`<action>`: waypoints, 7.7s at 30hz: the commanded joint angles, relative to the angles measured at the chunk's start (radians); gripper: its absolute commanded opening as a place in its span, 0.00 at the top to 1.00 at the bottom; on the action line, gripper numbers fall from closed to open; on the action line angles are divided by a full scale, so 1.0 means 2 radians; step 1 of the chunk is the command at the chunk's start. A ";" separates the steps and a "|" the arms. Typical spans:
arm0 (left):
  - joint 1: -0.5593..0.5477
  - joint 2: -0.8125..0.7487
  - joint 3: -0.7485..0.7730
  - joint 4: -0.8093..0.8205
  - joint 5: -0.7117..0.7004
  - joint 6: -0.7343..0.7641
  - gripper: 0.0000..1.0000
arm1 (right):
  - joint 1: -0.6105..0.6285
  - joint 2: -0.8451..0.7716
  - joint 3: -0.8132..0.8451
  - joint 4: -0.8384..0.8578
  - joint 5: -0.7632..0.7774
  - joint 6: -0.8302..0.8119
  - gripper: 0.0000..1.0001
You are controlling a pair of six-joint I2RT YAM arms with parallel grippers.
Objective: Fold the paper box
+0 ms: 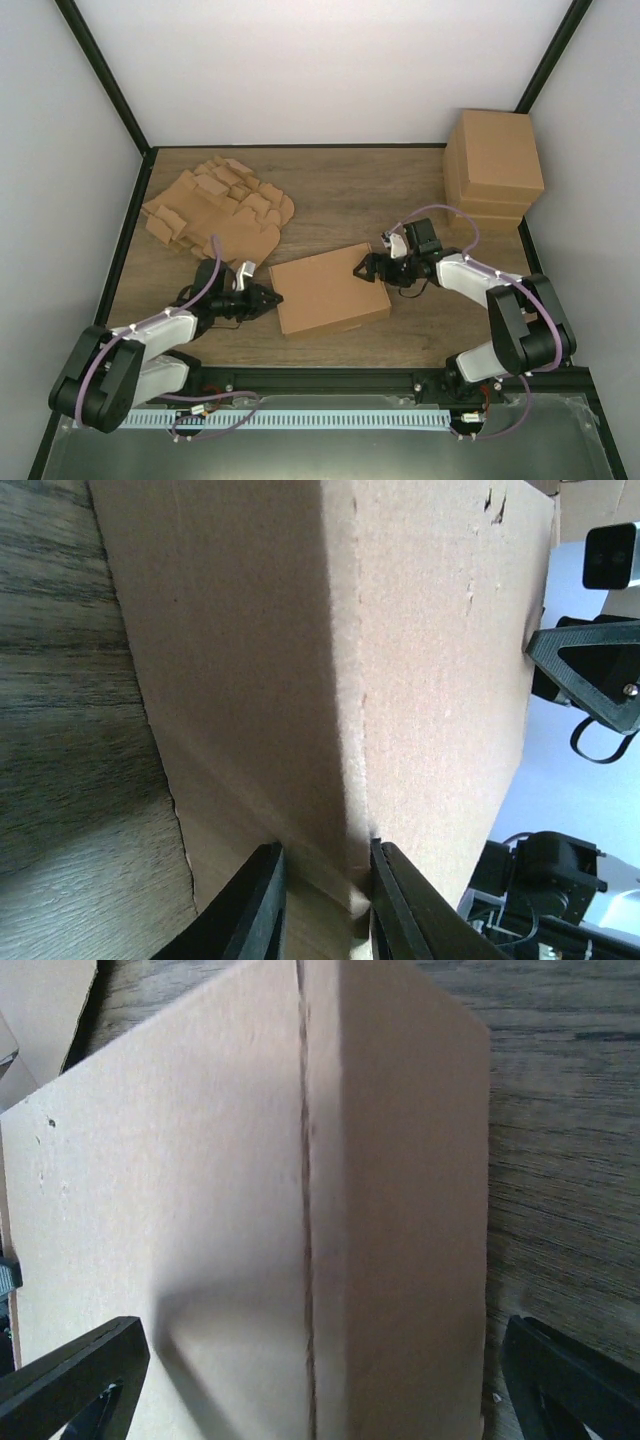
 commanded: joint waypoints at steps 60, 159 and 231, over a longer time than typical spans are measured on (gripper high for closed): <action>0.010 -0.053 -0.040 -0.150 -0.102 0.062 0.96 | -0.118 -0.104 -0.079 0.043 -0.284 0.059 0.05; 0.010 -0.105 0.242 -0.280 -0.078 0.121 0.00 | -0.292 0.051 0.151 0.416 0.362 0.542 0.67; 0.008 -0.154 0.174 -0.146 -0.261 0.216 0.00 | -0.175 -0.260 -0.138 0.259 0.120 -0.025 0.00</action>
